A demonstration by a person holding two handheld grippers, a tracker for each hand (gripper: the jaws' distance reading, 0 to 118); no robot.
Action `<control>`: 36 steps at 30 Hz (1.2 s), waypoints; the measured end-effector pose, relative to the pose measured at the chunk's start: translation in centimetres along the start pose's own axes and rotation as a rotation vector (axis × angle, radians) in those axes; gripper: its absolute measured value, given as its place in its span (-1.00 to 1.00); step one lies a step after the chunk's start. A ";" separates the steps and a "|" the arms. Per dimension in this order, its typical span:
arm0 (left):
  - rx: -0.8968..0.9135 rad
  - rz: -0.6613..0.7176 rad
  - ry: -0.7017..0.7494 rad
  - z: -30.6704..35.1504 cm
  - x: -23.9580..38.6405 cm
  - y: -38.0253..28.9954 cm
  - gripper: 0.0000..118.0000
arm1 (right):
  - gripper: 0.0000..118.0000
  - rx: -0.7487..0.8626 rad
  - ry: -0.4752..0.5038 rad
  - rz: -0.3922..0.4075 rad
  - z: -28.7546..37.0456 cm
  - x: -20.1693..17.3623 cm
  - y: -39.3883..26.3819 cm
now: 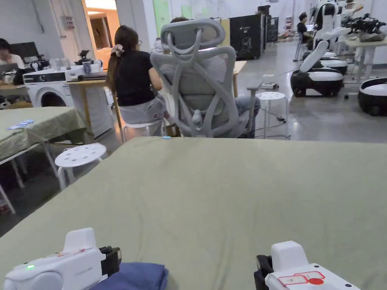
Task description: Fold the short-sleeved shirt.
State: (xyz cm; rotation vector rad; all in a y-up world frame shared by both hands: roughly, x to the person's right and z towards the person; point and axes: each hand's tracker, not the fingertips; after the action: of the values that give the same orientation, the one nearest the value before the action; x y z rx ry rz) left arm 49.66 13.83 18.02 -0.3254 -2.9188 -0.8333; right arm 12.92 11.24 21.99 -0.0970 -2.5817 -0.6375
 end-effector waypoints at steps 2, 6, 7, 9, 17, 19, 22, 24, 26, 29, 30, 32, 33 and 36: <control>0.070 -0.082 -0.039 0.4 6.1 0.3 -1.00 | -1.00 0.037 -0.059 -0.001 3.1 3.1 0.7; 0.261 -0.231 -0.127 1.8 17.7 -0.4 -1.00 | -1.00 0.091 -0.181 -0.014 9.4 9.6 1.5; 0.295 -0.233 -0.144 2.2 19.9 -0.9 -1.00 | -1.00 0.105 -0.206 -0.011 10.7 11.0 1.6; 0.341 -0.222 -0.197 3.1 24.5 -1.6 -1.00 | -1.00 0.128 -0.248 -0.017 13.3 13.9 1.9; 0.415 -0.214 -0.210 4.8 34.3 -2.4 -1.00 | -1.00 0.237 -0.374 -0.007 20.8 22.4 3.1; 0.435 -0.222 -0.194 5.4 35.1 -2.3 -1.00 | -1.00 0.261 -0.393 0.006 21.8 23.3 2.9; 0.460 -0.229 -0.156 6.2 35.5 -2.2 -1.00 | -1.00 0.286 -0.401 0.012 22.5 23.8 2.5; 0.465 -0.231 -0.160 6.8 35.7 -2.2 -1.00 | -1.00 0.299 -0.407 0.008 22.5 23.9 2.1; 0.472 -0.254 -0.144 7.2 35.7 -2.2 -1.00 | -1.00 0.313 -0.399 -0.010 22.5 23.7 1.5; 0.496 -0.260 -0.122 7.8 35.7 -2.3 -0.94 | -1.00 0.311 -0.391 -0.009 22.0 23.1 1.0; 0.500 -0.255 -0.126 7.9 35.6 -2.4 -0.94 | -1.00 0.310 -0.398 0.002 21.8 22.8 0.8; 0.505 -0.259 -0.127 8.2 35.7 -2.5 -0.59 | -0.87 0.309 -0.398 0.006 21.5 22.6 0.7; 0.508 -0.269 -0.123 8.2 35.8 -2.5 -0.39 | -0.73 0.308 -0.390 0.003 21.5 22.6 0.7; 0.514 -0.284 -0.116 8.3 35.7 -2.6 -0.04 | 0.01 0.307 -0.388 -0.007 21.4 22.6 0.9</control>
State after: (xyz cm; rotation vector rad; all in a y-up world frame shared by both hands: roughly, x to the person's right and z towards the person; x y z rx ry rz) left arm 14.05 22.51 14.75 0.0883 -3.1864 -0.0596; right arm -16.14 20.78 16.15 -0.1198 -3.0215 -0.2317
